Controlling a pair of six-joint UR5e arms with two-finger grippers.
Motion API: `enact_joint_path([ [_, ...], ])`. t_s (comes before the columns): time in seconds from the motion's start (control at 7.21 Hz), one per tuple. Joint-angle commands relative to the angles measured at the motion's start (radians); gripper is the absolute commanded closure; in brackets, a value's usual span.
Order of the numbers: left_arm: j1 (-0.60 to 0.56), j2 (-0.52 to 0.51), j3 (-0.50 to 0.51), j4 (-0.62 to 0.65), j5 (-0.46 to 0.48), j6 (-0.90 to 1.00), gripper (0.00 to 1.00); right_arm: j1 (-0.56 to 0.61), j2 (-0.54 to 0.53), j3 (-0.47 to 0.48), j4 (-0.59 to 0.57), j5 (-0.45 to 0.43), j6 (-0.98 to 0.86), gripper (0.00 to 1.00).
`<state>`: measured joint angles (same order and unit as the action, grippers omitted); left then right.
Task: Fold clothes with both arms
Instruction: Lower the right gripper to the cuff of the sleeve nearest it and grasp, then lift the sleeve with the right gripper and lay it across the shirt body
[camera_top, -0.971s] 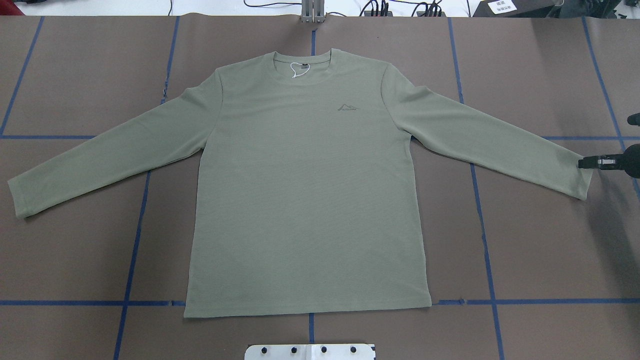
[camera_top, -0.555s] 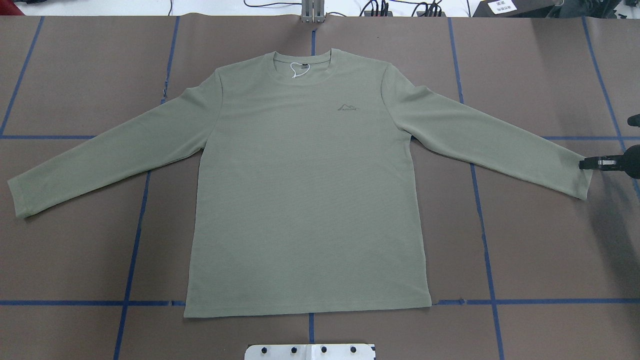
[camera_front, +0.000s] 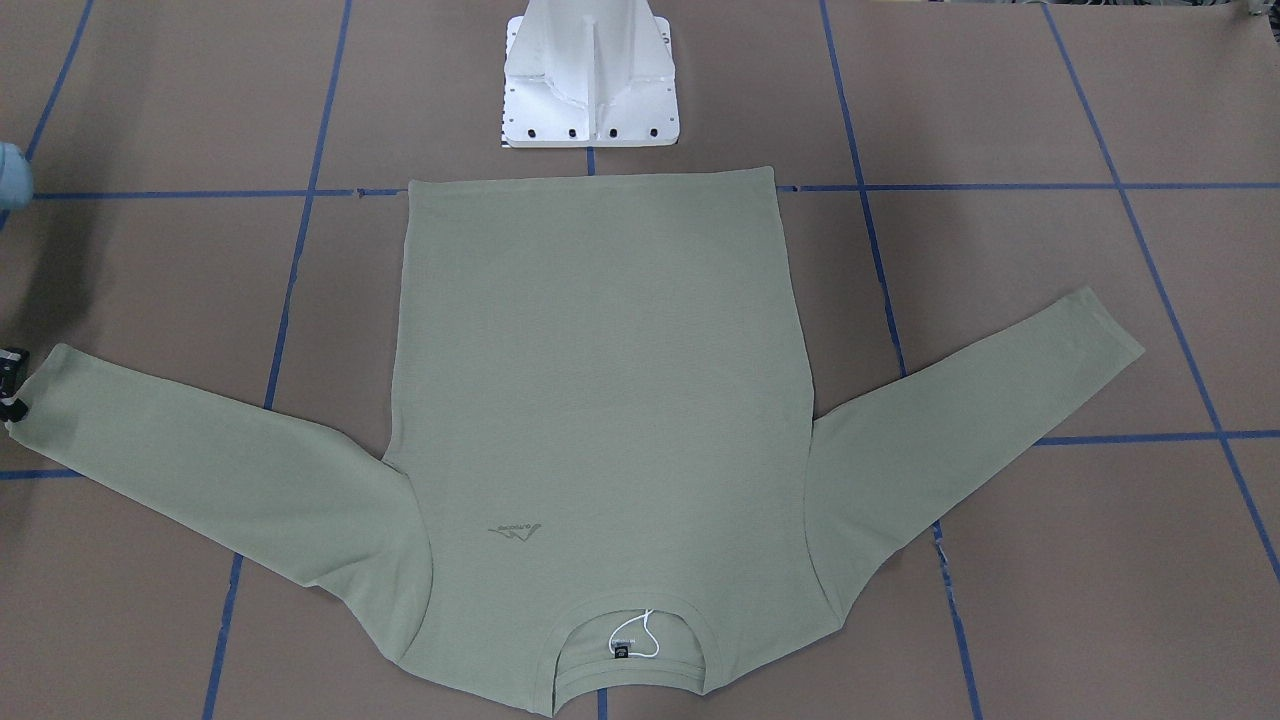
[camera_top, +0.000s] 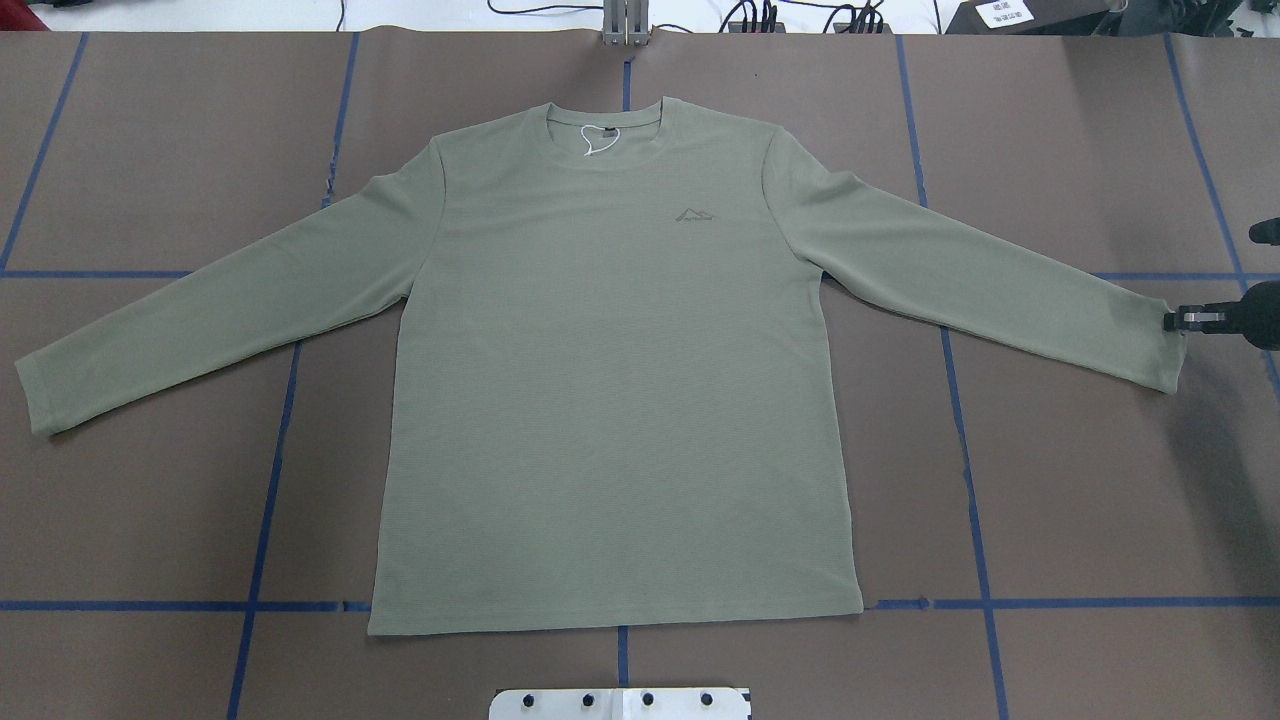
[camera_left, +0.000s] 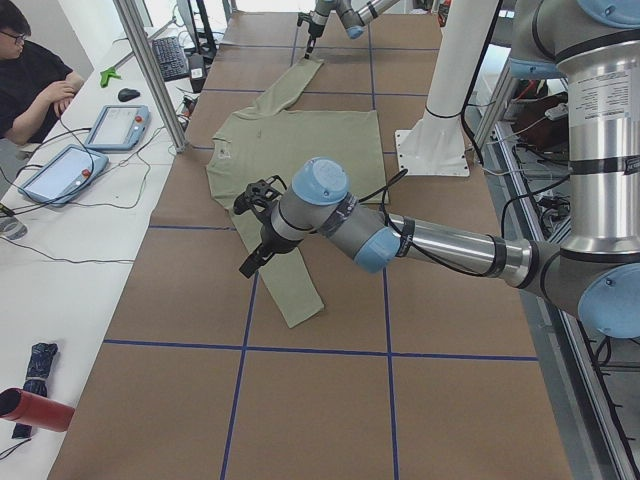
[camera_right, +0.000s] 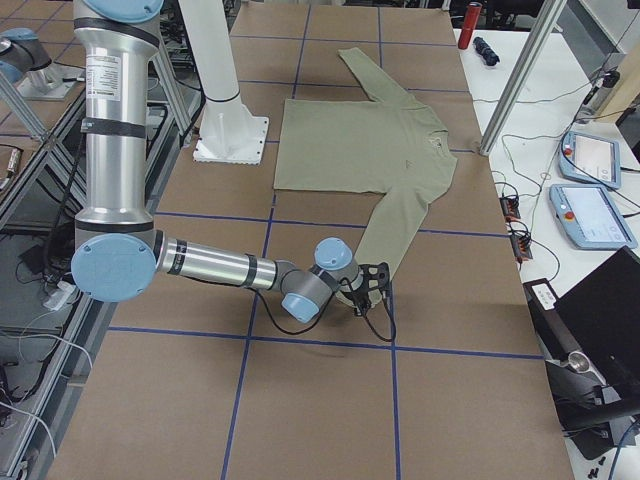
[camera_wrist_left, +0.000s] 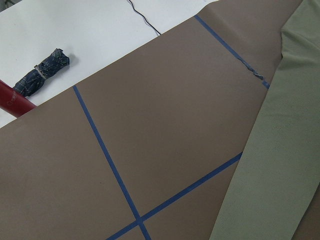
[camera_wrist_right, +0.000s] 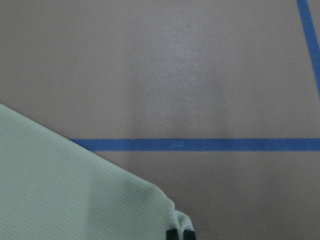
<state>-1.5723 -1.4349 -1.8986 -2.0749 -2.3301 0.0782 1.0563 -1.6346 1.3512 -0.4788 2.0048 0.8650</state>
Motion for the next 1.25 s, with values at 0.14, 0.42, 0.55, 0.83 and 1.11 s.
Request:
enact_joint_path([
  [0.14, 0.0, 0.001, 0.015, -0.027, 0.0, -0.002, 0.0, 0.048, -0.016, 0.206, -0.211, 0.028, 0.0, 1.0],
  [0.42, 0.002, 0.001, 0.022, -0.027, 0.0, -0.002, 0.0, 0.041, 0.014, 0.503, -0.633, -0.001, 0.002, 1.0],
  [0.55, 0.002, 0.001, 0.023, -0.027, 0.0, -0.002, 0.0, 0.044, 0.116, 0.613, -0.89, -0.033, 0.003, 1.0],
  [0.83, 0.0, 0.001, 0.024, -0.027, 0.0, 0.0, 0.0, 0.015, 0.458, 0.648, -1.377, -0.124, 0.043, 1.0],
  [1.11, 0.002, 0.001, 0.032, -0.027, 0.0, -0.002, 0.0, -0.045, 0.713, 0.564, -1.529, -0.178, 0.208, 1.0],
])
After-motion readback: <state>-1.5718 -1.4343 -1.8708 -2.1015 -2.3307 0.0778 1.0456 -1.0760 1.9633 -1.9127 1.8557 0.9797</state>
